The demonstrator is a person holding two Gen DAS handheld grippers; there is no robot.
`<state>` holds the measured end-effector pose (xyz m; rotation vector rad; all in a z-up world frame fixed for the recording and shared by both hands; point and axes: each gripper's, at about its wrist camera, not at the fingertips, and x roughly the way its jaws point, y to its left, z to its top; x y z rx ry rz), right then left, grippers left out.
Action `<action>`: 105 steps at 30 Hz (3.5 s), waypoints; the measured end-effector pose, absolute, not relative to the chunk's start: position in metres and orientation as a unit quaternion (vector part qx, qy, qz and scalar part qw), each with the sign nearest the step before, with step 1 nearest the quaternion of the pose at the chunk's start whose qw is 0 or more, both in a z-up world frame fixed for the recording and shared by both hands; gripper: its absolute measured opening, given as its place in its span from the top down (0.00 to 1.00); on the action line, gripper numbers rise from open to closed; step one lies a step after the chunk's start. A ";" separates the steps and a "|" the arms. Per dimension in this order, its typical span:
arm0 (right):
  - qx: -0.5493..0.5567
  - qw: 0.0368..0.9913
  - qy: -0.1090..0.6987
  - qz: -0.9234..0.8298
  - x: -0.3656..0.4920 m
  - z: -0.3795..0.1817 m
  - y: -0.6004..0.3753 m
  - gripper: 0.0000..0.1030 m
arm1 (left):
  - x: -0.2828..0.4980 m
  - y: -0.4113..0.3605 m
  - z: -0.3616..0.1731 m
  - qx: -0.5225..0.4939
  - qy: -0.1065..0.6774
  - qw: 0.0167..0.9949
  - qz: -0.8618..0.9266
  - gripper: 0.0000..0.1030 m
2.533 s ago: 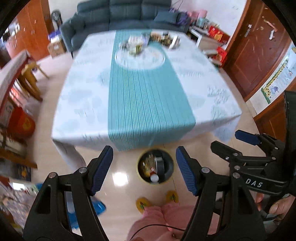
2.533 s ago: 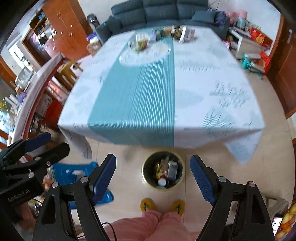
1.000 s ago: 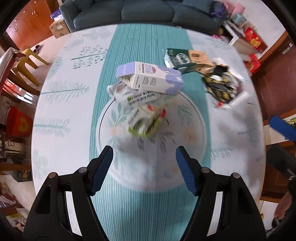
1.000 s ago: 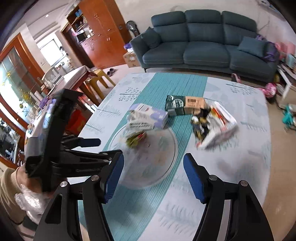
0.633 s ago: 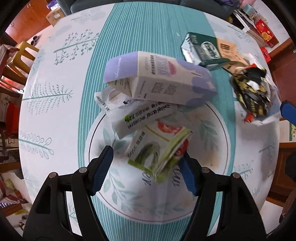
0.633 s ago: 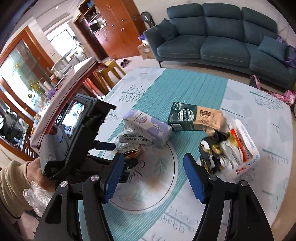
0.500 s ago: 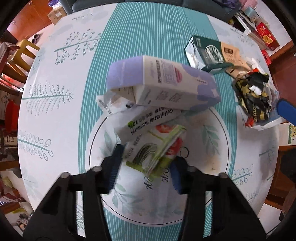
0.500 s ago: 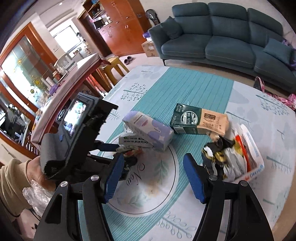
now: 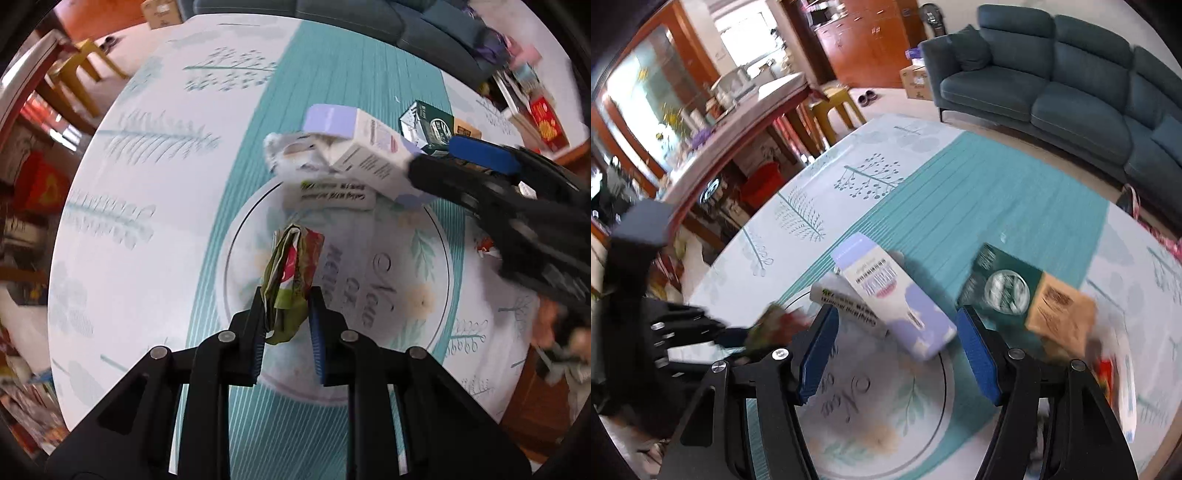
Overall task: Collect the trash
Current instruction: 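Grasp the green-red wrapper with the left tool while the right tool grasps the white-purple box, then carry the wrapper and white-purple box with both tools over the bin, then open both tools to drop the wrapper and white-purple box into the bin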
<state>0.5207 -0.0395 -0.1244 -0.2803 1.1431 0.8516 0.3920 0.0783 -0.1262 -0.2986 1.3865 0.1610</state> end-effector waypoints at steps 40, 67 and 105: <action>-0.115 0.692 0.598 0.387 0.301 -0.082 -0.036 0.64 | 0.174 0.083 -0.052 -0.141 0.567 0.803 0.115 0.83; 0.000 0.749 0.628 0.212 0.014 -0.093 -0.068 0.64 | -0.030 0.086 -0.096 -0.037 0.604 0.796 -0.018 0.83; 0.036 0.710 0.698 0.087 -0.013 -0.485 -0.166 0.45 | -0.004 -0.014 -0.447 -0.078 0.636 0.767 -0.015 0.38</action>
